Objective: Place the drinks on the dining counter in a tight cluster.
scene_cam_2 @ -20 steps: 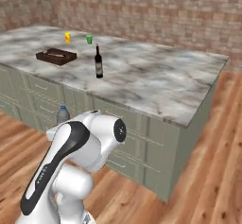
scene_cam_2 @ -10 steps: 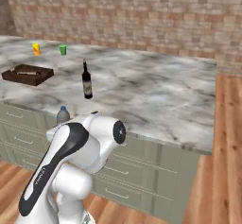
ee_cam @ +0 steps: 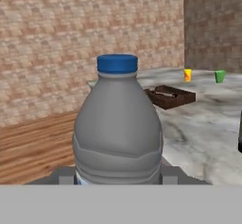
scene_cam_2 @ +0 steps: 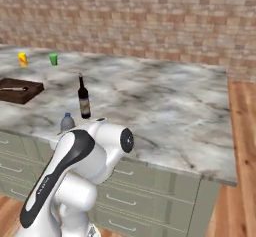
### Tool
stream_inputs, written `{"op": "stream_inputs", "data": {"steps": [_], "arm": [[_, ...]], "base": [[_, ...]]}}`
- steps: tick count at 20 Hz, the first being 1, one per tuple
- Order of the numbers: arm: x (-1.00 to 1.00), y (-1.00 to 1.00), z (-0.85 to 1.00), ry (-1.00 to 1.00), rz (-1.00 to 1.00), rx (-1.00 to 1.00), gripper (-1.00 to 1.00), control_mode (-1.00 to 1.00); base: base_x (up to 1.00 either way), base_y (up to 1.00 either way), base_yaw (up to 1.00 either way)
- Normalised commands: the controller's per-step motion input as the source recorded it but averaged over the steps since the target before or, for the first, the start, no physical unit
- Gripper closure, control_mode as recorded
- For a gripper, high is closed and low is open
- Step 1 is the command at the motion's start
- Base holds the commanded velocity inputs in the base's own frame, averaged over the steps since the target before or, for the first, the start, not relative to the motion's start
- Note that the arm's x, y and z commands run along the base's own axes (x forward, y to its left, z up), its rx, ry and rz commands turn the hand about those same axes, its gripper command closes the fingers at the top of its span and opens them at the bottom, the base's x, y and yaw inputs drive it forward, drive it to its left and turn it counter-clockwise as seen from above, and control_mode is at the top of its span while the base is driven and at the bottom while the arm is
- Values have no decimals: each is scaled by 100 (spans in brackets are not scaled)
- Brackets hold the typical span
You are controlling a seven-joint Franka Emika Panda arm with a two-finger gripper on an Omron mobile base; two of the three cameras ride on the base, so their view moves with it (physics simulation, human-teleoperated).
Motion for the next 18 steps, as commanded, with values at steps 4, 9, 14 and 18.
{"op": "stream_inputs", "data": {"steps": [4,9,14,18], "arm": [[0,0,0,0,0,0,100,100],[0,0,0,0,0,0,100,100],[0,0,0,0,0,0,100,100],[0,0,0,0,0,0,100,100]], "base": [[48,0,-48],[21,50,-28],[45,54,0],[62,-5,-4]]}}
